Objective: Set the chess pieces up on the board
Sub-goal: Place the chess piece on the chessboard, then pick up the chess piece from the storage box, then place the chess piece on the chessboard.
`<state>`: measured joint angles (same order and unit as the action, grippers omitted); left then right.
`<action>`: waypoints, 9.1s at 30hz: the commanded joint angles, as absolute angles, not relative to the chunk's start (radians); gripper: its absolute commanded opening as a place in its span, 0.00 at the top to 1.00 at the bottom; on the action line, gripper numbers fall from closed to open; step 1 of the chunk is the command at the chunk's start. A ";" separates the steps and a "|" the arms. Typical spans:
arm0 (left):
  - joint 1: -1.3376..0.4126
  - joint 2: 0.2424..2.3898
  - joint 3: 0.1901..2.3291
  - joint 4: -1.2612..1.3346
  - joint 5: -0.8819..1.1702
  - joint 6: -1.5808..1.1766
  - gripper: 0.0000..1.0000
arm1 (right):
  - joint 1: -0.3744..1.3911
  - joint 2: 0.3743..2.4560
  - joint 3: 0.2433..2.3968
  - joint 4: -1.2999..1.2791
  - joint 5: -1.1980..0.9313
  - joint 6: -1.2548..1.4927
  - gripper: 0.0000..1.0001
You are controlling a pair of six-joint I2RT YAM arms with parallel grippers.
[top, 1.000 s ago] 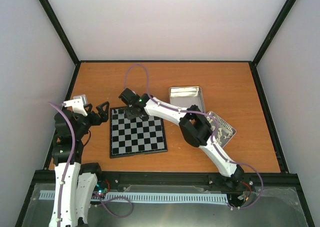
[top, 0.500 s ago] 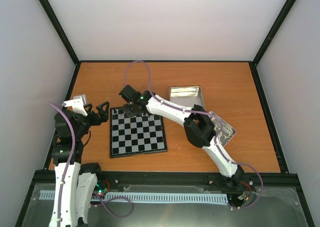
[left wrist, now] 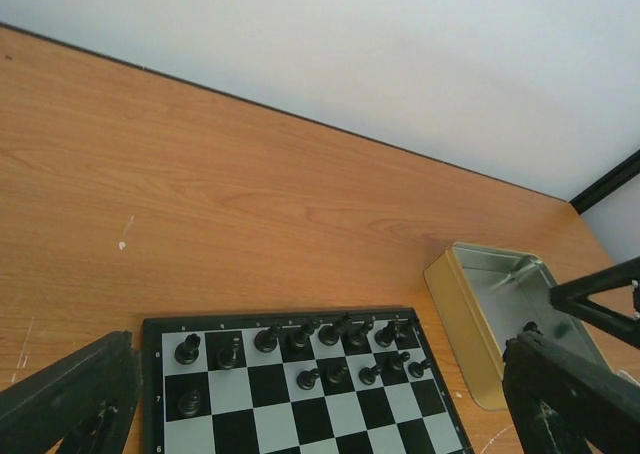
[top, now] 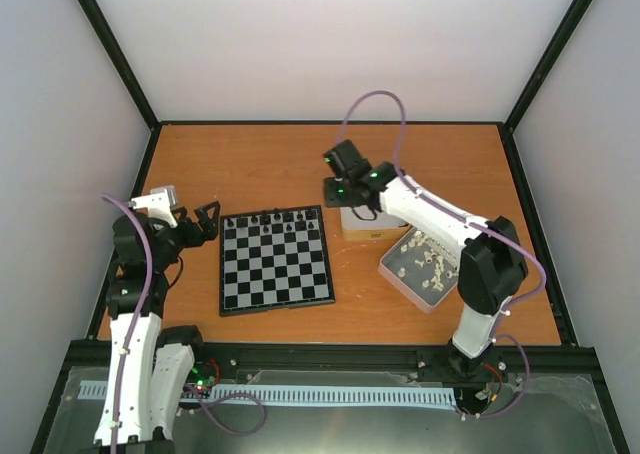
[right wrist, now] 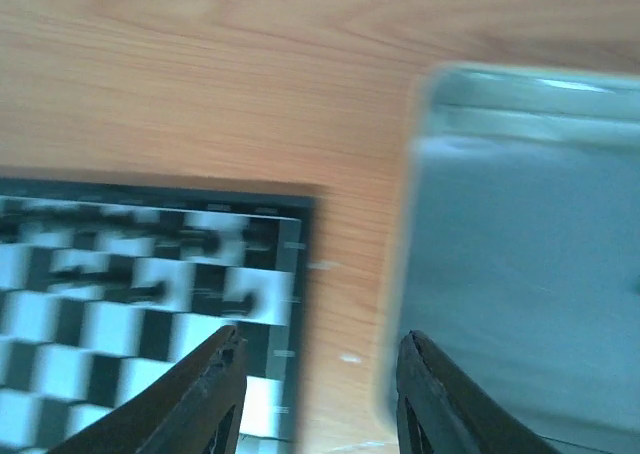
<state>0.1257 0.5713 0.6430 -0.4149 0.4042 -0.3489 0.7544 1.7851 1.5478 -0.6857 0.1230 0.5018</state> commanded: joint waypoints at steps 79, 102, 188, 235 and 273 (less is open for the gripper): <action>0.104 1.513 1.182 -0.256 0.562 -0.474 0.00 | 0.363 2.147 1.713 -0.940 0.111 0.512 0.53; 0.104 1.474 1.163 -0.275 0.571 -0.459 0.00 | 0.353 2.112 1.539 -0.811 0.088 0.282 0.60; -0.668 1.051 0.391 0.445 0.236 -0.732 0.18 | 0.588 1.556 0.949 0.084 -0.519 1.534 0.84; -0.701 1.139 0.307 0.710 0.192 -0.844 0.73 | 0.677 1.548 0.794 0.277 -0.633 1.686 0.81; -0.701 1.175 0.354 0.697 0.188 -0.810 0.89 | 0.680 1.585 0.798 0.360 -0.696 1.723 0.82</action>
<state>-0.6949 1.1763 0.3038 0.6796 0.2047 -0.8455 0.6685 1.5742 0.8009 0.3271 -0.6678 1.7176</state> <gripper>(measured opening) 0.150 0.185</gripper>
